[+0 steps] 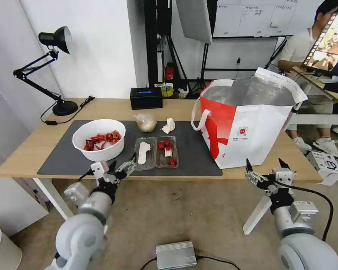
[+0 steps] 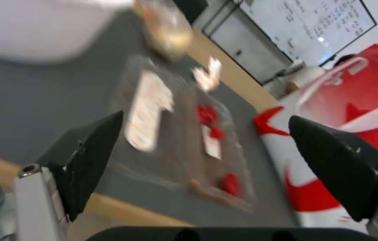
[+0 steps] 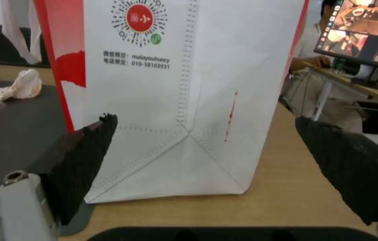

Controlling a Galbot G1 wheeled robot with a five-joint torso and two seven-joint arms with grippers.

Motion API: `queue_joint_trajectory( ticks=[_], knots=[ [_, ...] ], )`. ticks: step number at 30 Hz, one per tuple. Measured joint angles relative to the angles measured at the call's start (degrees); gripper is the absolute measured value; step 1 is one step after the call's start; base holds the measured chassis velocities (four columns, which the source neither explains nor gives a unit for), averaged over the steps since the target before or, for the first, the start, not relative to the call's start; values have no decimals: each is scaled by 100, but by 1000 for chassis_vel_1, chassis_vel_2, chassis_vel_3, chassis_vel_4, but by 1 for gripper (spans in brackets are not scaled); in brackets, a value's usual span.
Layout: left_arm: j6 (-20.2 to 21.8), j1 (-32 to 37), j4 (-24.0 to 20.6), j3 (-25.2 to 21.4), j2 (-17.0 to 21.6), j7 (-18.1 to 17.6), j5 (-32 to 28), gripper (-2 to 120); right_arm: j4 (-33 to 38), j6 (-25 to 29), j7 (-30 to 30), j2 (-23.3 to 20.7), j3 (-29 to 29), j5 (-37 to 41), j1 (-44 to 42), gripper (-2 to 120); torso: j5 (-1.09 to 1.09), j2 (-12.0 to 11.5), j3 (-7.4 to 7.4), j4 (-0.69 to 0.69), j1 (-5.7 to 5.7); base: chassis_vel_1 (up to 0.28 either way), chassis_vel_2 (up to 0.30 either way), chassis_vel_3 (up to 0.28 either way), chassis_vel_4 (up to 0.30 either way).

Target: Pick up the trash from the table and place it into the takeout bag.

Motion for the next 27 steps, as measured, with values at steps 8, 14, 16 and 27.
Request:
queue_joint_trajectory(
  ticks=[8,14,16,27],
  knots=[
    [216,-563,57,294,-213,-1340,-1528,100,-19,30,6,-3,-14,-10,-51,100,0,0,0,0,0,0,0,0,0],
    [157,-863,302,527,-541,-1787,-1874,100,-25,84,15,-2,18,-19,-119,100,0,0,0,0,0,0,0,0,0],
    [154,-925,368,568,-621,-1844,-1884,100,-25,87,14,-10,24,-19,-129,100,0,0,0,0,0,0,0,0,0],
    [124,-1160,822,722,-1134,-2064,-1827,100,-73,100,10,-50,25,-18,-136,100,0,0,0,0,0,0,0,0,0]
  ],
)
